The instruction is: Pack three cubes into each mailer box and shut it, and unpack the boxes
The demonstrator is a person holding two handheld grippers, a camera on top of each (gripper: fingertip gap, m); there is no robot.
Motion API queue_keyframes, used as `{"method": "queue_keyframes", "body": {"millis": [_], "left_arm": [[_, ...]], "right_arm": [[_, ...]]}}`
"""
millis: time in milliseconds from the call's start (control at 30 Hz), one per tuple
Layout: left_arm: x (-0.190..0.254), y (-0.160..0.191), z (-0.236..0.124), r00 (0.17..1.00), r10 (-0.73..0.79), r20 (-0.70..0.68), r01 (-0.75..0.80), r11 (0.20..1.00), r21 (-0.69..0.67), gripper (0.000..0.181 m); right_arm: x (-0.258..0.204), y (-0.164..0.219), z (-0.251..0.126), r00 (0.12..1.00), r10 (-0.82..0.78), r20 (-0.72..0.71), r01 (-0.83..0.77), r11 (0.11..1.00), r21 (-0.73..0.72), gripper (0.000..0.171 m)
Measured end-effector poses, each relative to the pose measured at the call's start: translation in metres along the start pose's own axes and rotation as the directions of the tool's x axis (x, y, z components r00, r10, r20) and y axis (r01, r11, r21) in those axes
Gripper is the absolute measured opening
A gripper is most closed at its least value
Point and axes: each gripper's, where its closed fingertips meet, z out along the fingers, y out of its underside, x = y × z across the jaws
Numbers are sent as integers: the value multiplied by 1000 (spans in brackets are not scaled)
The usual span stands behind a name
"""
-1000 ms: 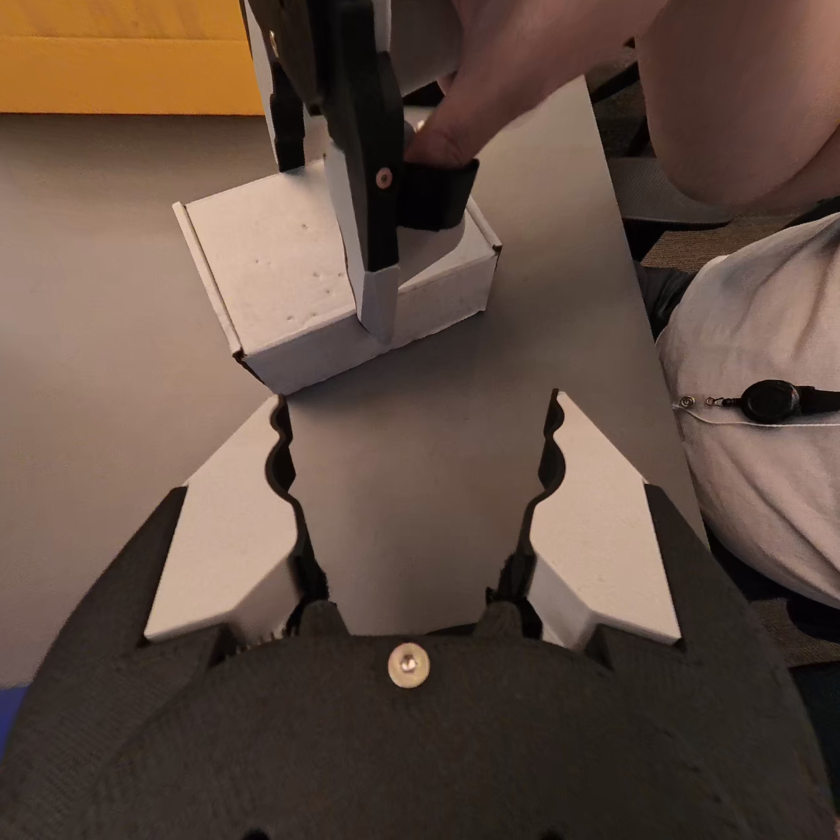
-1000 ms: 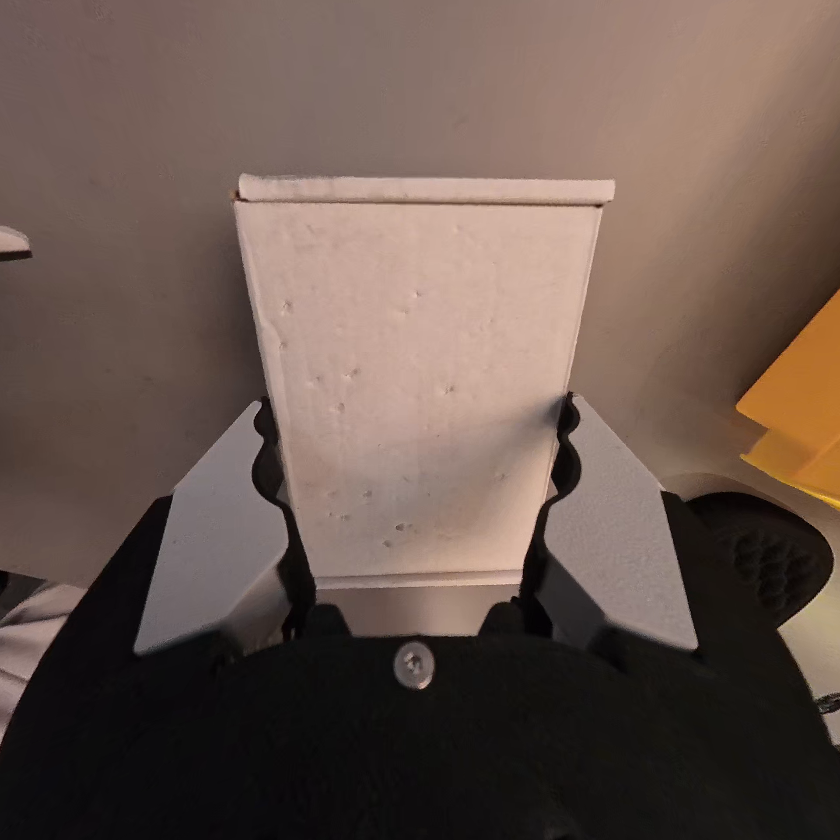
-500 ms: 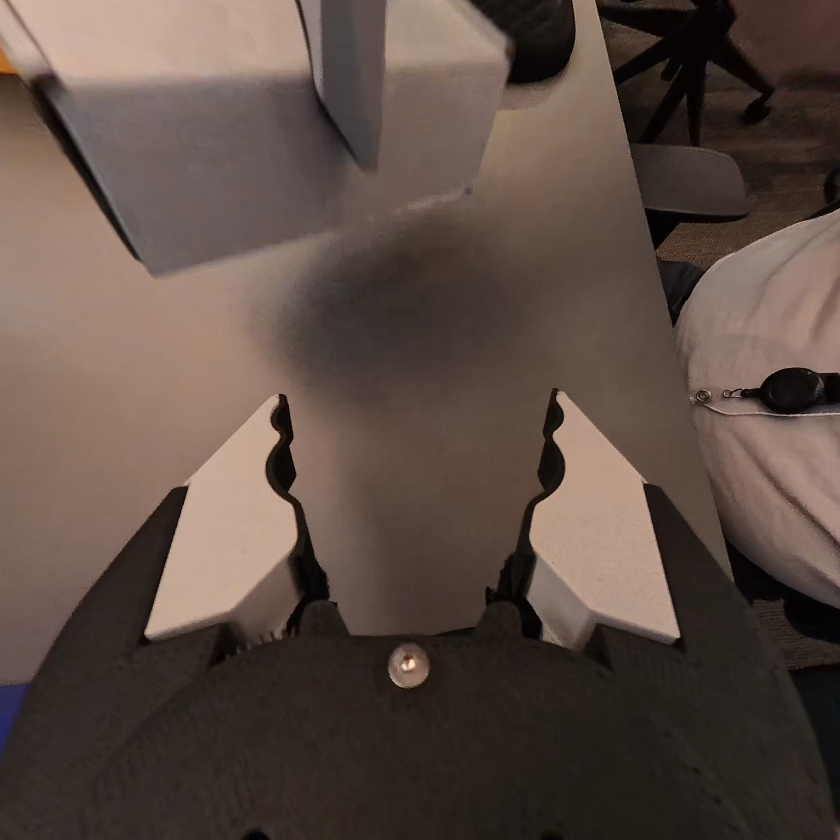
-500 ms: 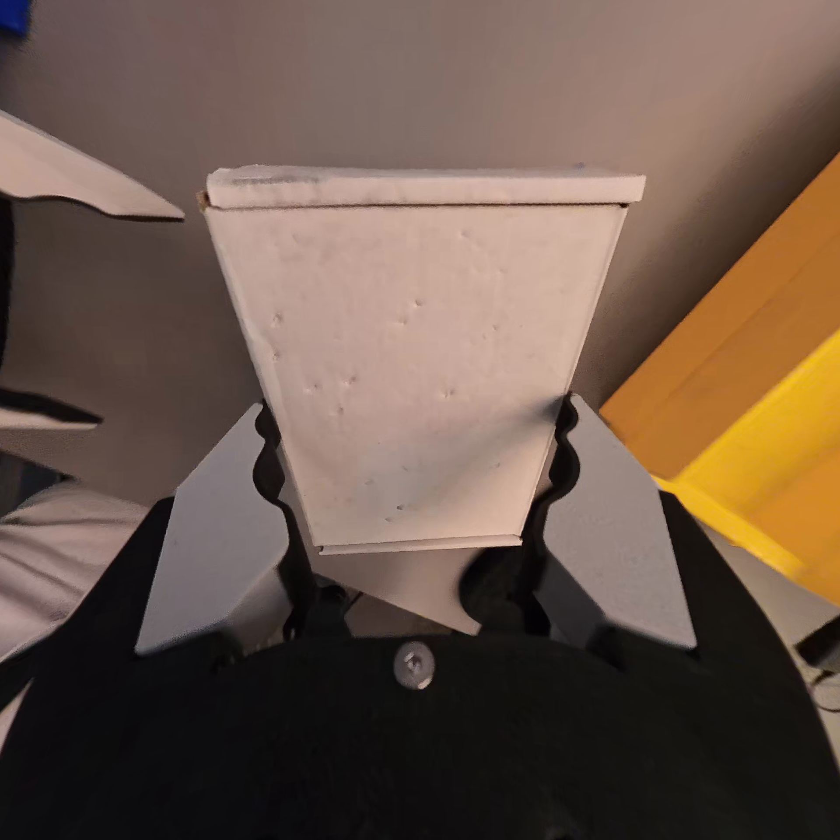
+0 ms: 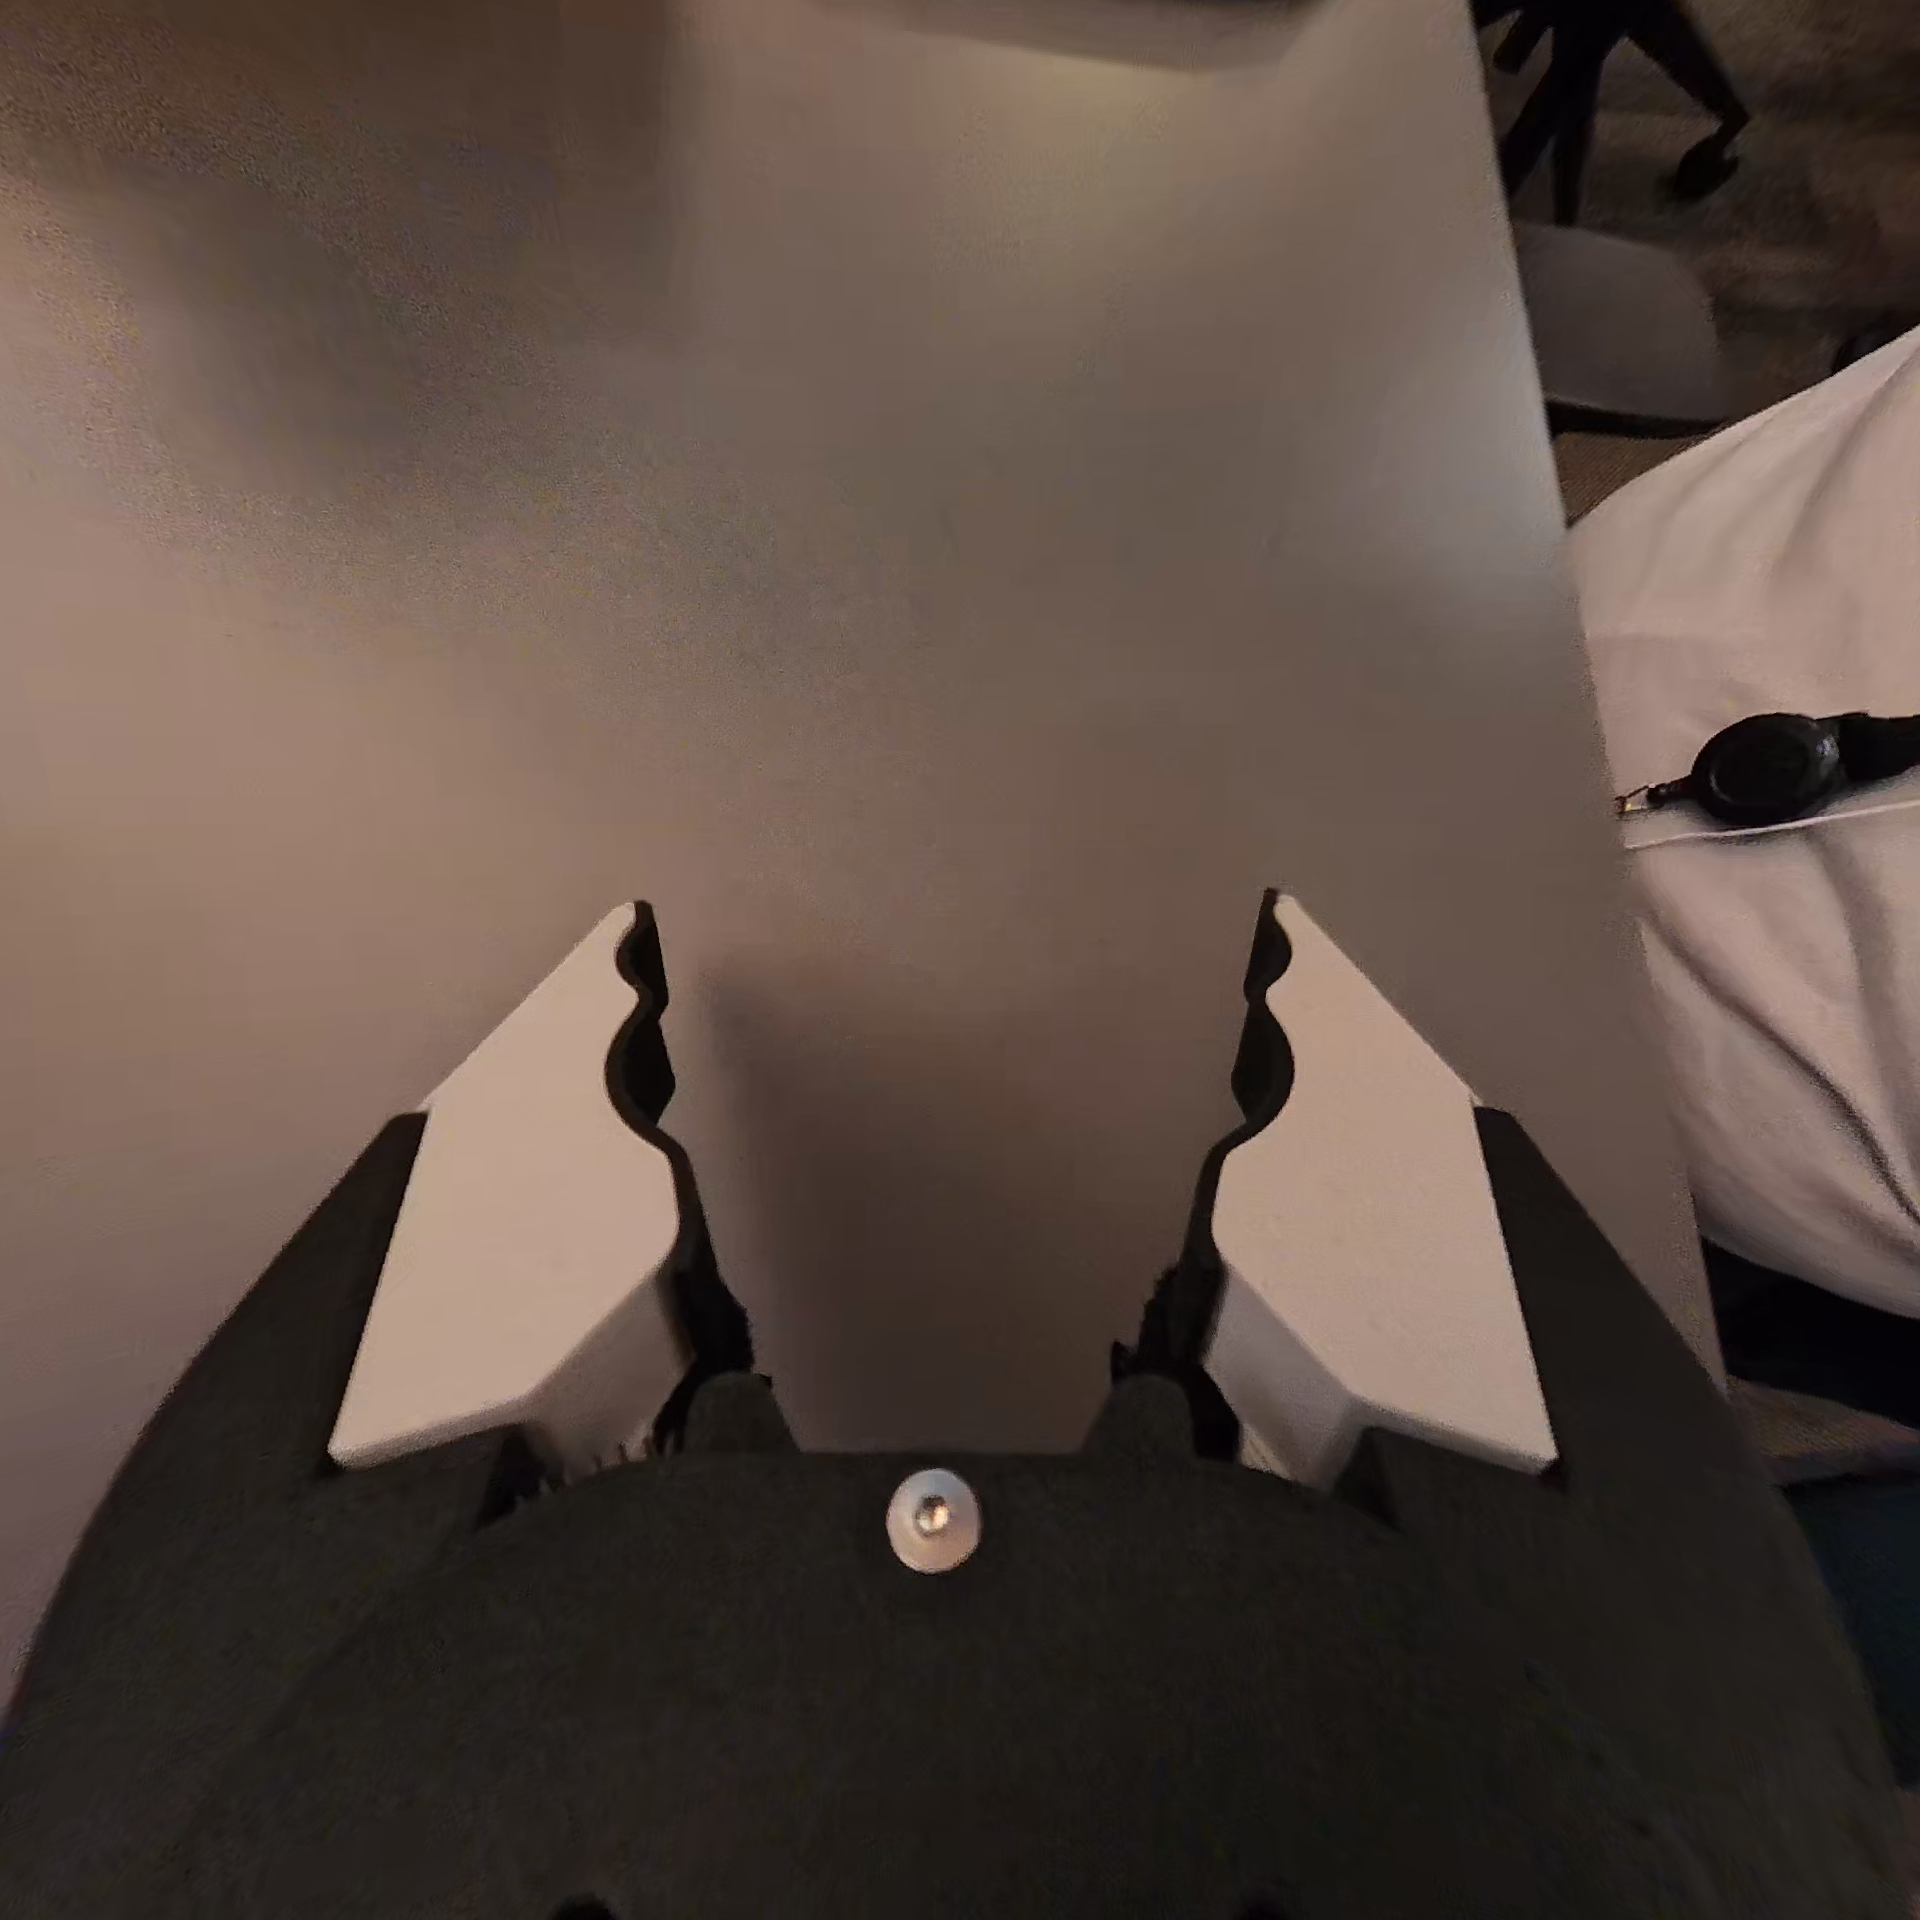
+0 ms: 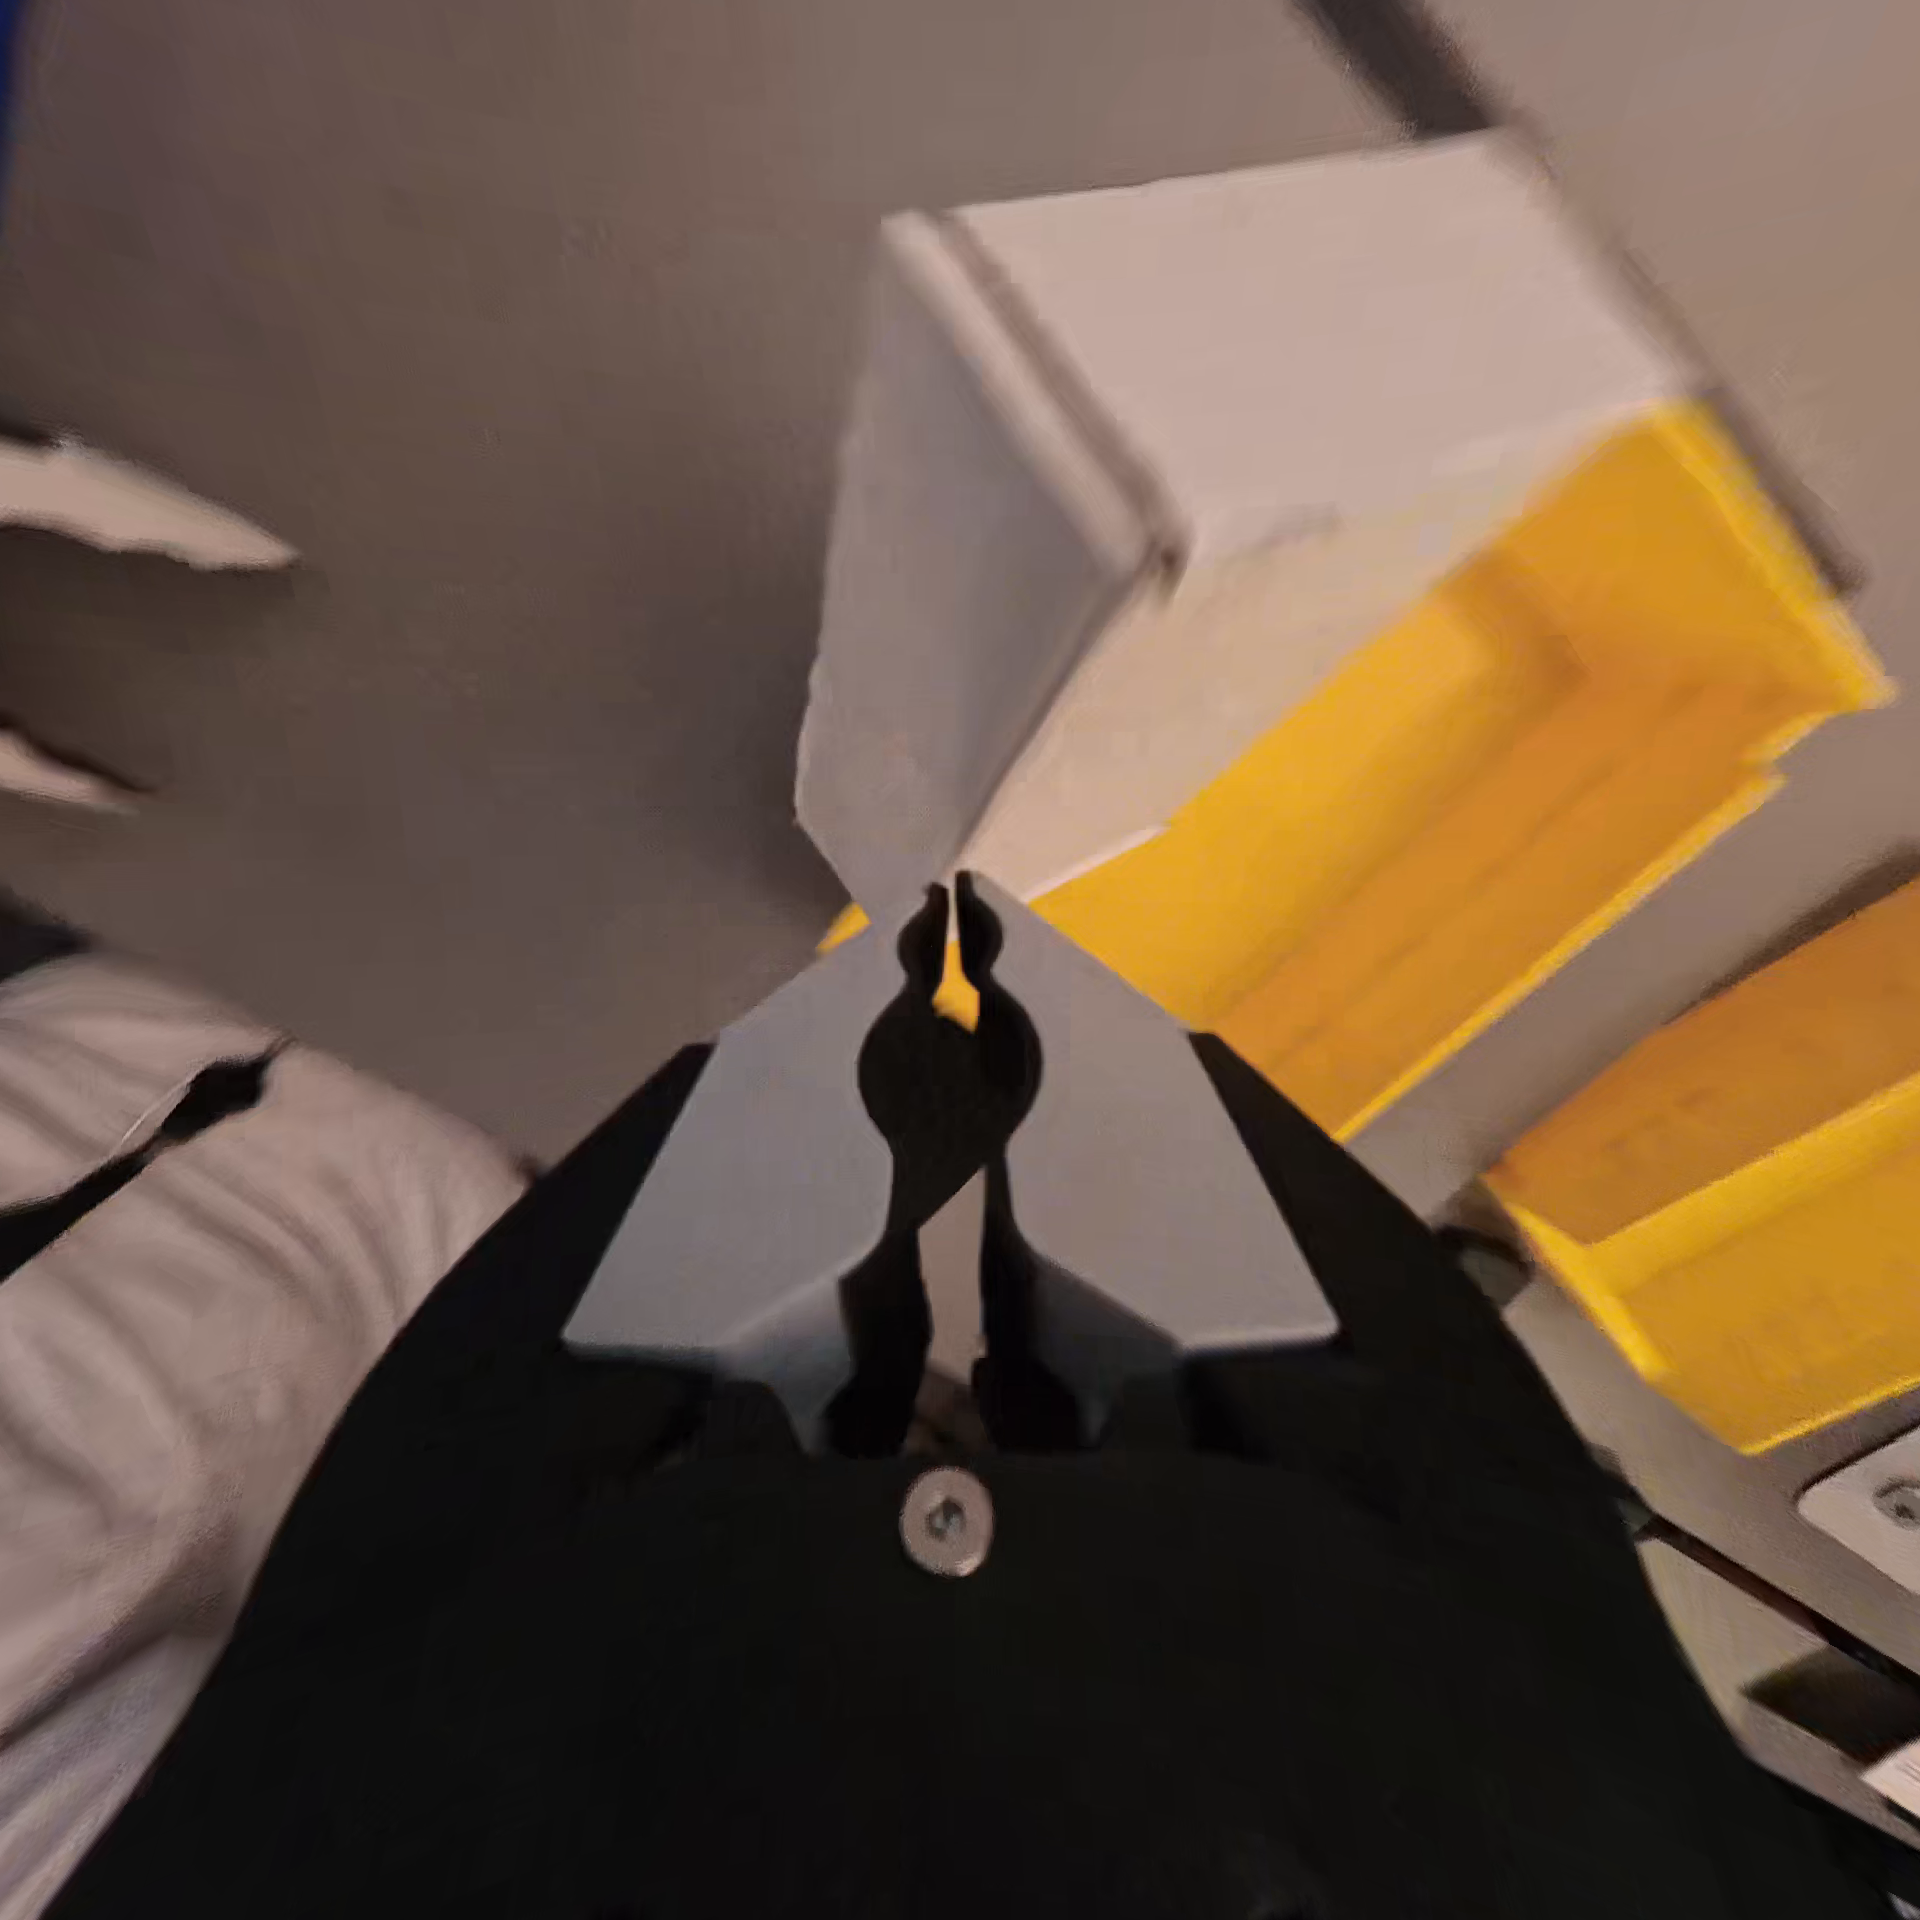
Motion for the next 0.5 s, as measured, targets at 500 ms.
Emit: {"method": "queue_keyframes", "body": {"millis": [500], "left_arm": [[1,0,5,993,-78,-92,80,996,28,113]], "right_arm": [[167,21,92,968,227,-105,-204,959,196,39]]}}
